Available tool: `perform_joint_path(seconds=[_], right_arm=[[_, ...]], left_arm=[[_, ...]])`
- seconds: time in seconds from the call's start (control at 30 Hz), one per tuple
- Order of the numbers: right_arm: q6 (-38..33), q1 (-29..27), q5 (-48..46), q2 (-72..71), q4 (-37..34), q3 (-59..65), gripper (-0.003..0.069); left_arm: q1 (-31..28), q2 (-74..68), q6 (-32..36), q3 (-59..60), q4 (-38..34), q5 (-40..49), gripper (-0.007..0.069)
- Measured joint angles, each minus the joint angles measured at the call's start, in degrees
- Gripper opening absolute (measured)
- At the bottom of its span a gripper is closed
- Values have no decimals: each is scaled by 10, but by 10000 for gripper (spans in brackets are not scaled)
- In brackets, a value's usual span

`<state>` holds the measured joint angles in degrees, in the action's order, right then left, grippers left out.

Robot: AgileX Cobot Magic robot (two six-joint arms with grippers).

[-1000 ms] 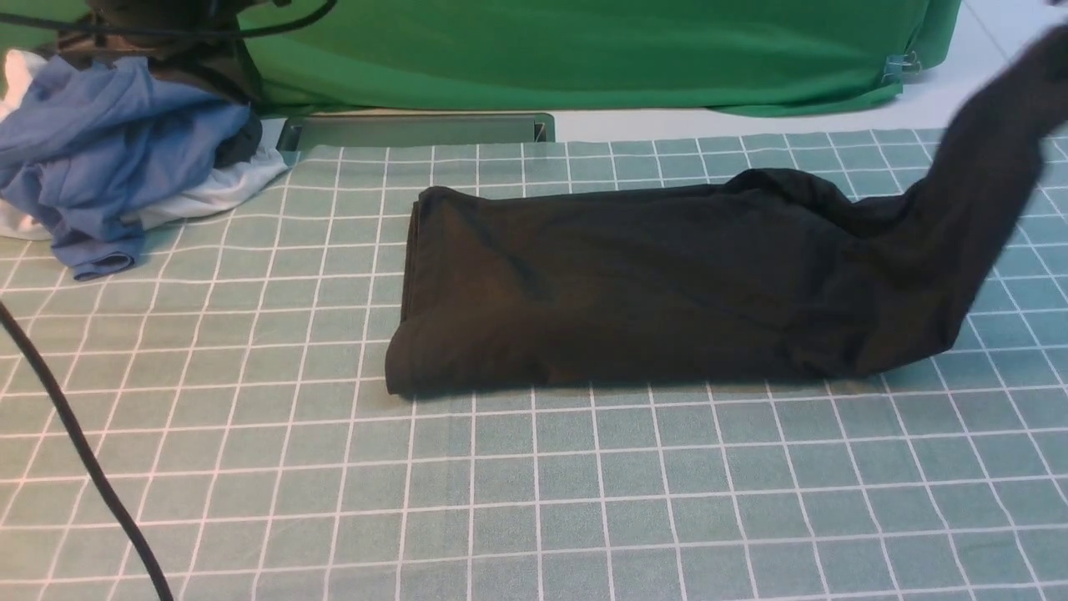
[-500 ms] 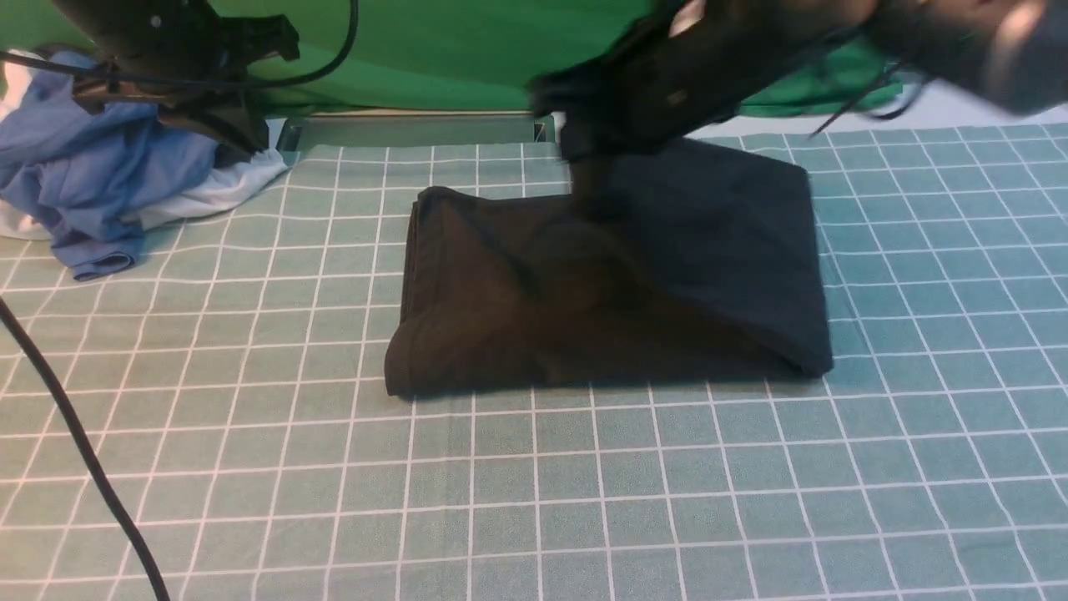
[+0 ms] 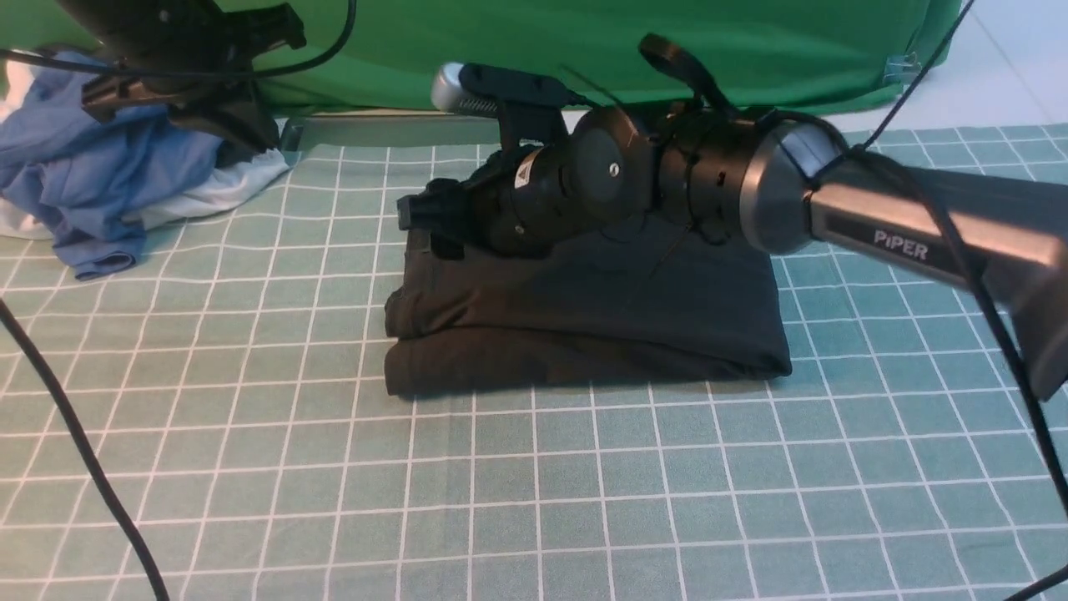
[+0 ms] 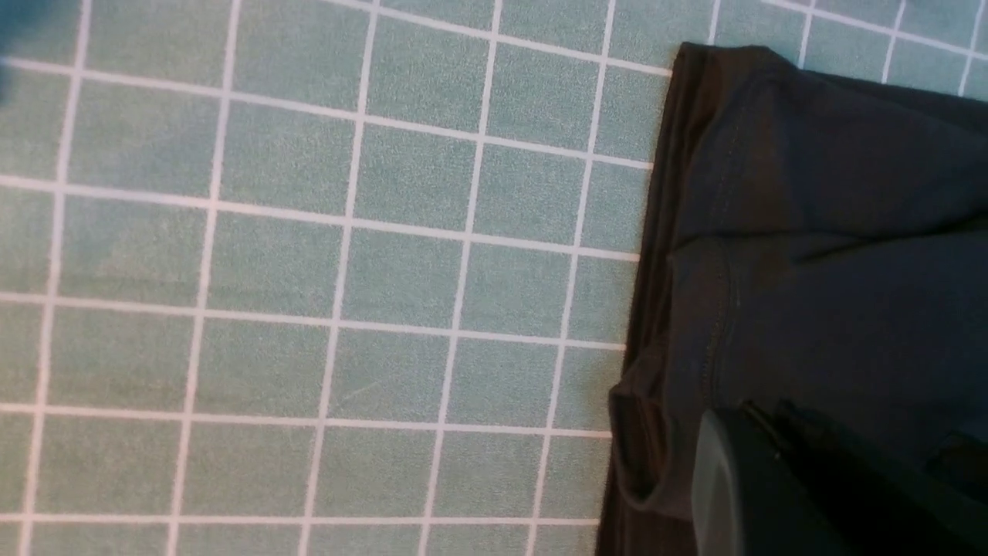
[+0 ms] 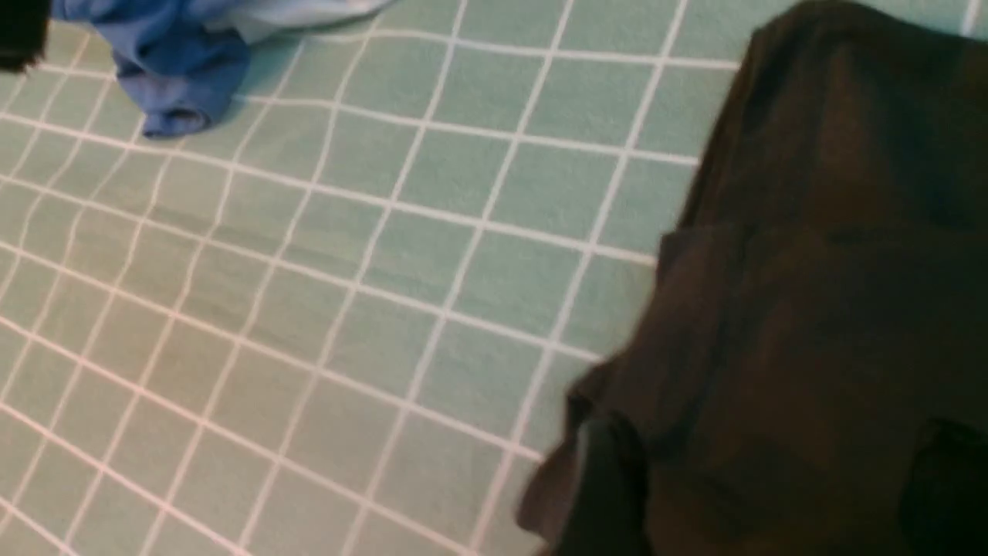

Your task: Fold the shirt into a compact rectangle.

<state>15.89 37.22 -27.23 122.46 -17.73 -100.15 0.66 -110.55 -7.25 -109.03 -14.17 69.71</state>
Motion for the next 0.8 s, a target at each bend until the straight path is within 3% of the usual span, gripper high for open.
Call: perform_joint_path(seconds=[0.17,0.3,0.37,0.5,0.8], right_arm=[[-54,-76,-172,-60,-1,-12,536],[-79,-158,-352,-114,19,-18,531],[-80,-190,-398,-127,47,-10,537],[-81,-215,-416,-132,74,29,547],[-109,-217,-331,-85,77,149,554]], left_arm=[[0,6,2,14,-25,-4,18],[0,39,3,107,-27,-5,22],[0,59,-2,167,-27,-3,36],[0,78,-18,250,-26,-9,88],[64,66,-20,384,-42,-175,401]])
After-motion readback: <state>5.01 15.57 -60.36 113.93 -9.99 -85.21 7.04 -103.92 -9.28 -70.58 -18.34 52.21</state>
